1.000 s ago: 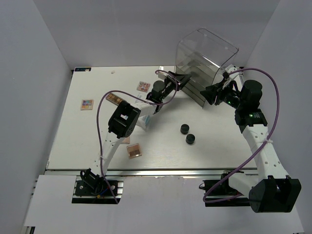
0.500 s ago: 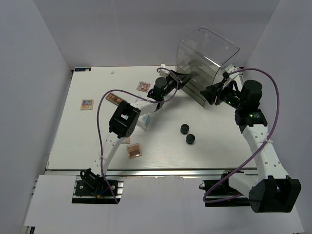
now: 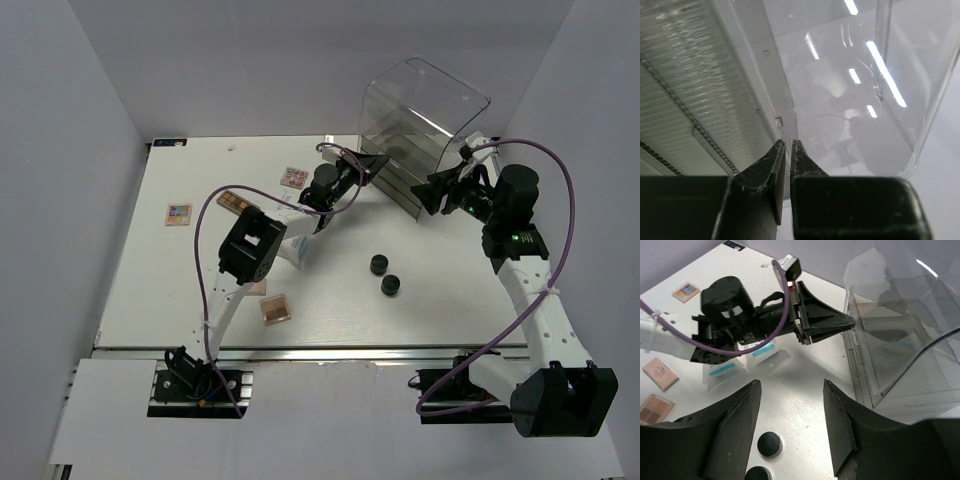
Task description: Organize the makeup
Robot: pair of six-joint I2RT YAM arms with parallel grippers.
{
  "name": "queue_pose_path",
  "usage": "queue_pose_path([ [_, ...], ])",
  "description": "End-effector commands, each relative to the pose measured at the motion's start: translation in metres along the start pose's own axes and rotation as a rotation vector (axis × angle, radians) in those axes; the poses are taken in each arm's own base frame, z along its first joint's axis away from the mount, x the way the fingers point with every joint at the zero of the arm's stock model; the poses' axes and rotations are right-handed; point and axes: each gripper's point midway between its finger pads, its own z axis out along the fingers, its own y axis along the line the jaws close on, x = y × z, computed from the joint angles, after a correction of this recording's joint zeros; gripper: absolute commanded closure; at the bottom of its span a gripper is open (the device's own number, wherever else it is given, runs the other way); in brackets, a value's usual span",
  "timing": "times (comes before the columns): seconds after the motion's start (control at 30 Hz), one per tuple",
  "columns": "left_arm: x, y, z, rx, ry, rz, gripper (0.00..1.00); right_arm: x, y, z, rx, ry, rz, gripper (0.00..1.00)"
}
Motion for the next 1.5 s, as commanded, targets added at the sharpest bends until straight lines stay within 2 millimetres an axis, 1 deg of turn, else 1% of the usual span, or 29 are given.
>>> queue_pose_path([
  [0.0, -0.019, -0.107, -0.007, 0.182, -0.041, 0.098, 0.89, -0.035, -0.008, -0.003, 0.055, -0.072, 0.017, 0.41],
  [0.07, -0.020, -0.116, -0.011, 0.194, -0.043, 0.107, 0.89, -0.040, -0.007, -0.003, 0.056, -0.077, 0.057, 0.40],
  [0.1, -0.020, -0.121, -0.014, 0.199, -0.043, 0.112, 0.89, -0.046, -0.009, -0.003, 0.071, -0.085, 0.071, 0.39],
  [0.17, -0.021, -0.127, -0.017, 0.210, -0.048, 0.115, 0.89, -0.049, -0.014, -0.003, 0.104, -0.080, 0.143, 0.38],
  [0.2, -0.022, -0.131, -0.021, 0.213, -0.050, 0.117, 0.89, -0.051, -0.025, -0.004, 0.173, -0.078, 0.180, 0.38],
  [0.27, -0.024, -0.137, -0.024, 0.223, -0.061, 0.119, 0.89, -0.052, -0.035, -0.006, 0.255, -0.077, 0.288, 0.39],
  [0.3, -0.026, -0.140, -0.027, 0.225, -0.066, 0.120, 0.89, -0.054, -0.036, -0.008, 0.261, -0.060, 0.308, 0.39],
  [0.33, -0.027, -0.144, -0.028, 0.233, -0.071, 0.120, 0.89, -0.049, -0.034, -0.008, 0.252, -0.034, 0.339, 0.39],
  [0.37, -0.028, -0.147, -0.029, 0.237, -0.074, 0.121, 0.89, -0.055, -0.034, -0.009, 0.254, -0.045, 0.339, 0.39],
  [0.4, -0.029, -0.149, -0.030, 0.243, -0.077, 0.120, 0.89, -0.051, -0.031, -0.009, 0.241, -0.024, 0.359, 0.39],
  [0.43, -0.031, -0.155, -0.032, 0.252, -0.082, 0.121, 0.89, -0.055, -0.029, -0.009, 0.235, -0.023, 0.365, 0.40],
  [0.47, -0.032, -0.157, -0.032, 0.256, -0.085, 0.122, 0.89, -0.053, -0.028, -0.009, 0.235, -0.015, 0.387, 0.40],
  [0.5, -0.033, -0.160, -0.032, 0.260, -0.087, 0.120, 0.89, -0.048, -0.028, -0.009, 0.240, 0.007, 0.410, 0.41],
  [0.57, -0.036, -0.168, -0.033, 0.271, -0.094, 0.116, 0.89, -0.046, -0.027, -0.010, 0.242, 0.023, 0.436, 0.42],
  [0.6, -0.037, -0.170, -0.033, 0.274, -0.095, 0.112, 0.89, -0.042, -0.028, -0.009, 0.249, 0.034, 0.463, 0.42],
  [0.63, -0.039, -0.178, -0.034, 0.289, -0.100, 0.111, 0.89, -0.037, -0.029, -0.009, 0.253, 0.045, 0.483, 0.43],
  [0.77, -0.041, -0.191, -0.036, 0.308, -0.105, 0.113, 0.89, -0.024, -0.030, -0.005, 0.240, 0.069, 0.538, 0.44],
  [0.97, -0.044, -0.197, -0.041, 0.321, -0.115, 0.103, 0.89, -0.019, -0.041, 0.005, 0.259, 0.080, 0.572, 0.45],
  [1.13, -0.047, -0.203, -0.042, 0.336, -0.126, 0.101, 0.89, -0.012, -0.046, 0.010, 0.265, 0.097, 0.572, 0.45],
  [1.27, -0.047, -0.205, -0.043, 0.342, -0.122, 0.094, 0.89, -0.008, -0.053, 0.019, 0.261, 0.087, 0.580, 0.45],
  [1.33, -0.047, -0.207, -0.043, 0.342, -0.121, 0.093, 0.89, -0.012, -0.055, 0.023, 0.252, 0.072, 0.574, 0.45],
  [1.37, -0.048, -0.207, -0.043, 0.342, -0.121, 0.095, 0.89, -0.010, -0.056, 0.026, 0.242, 0.077, 0.578, 0.46],
  [1.47, -0.049, -0.206, -0.044, 0.339, -0.121, 0.094, 0.89, -0.018, -0.055, 0.030, 0.221, 0.055, 0.573, 0.46],
])
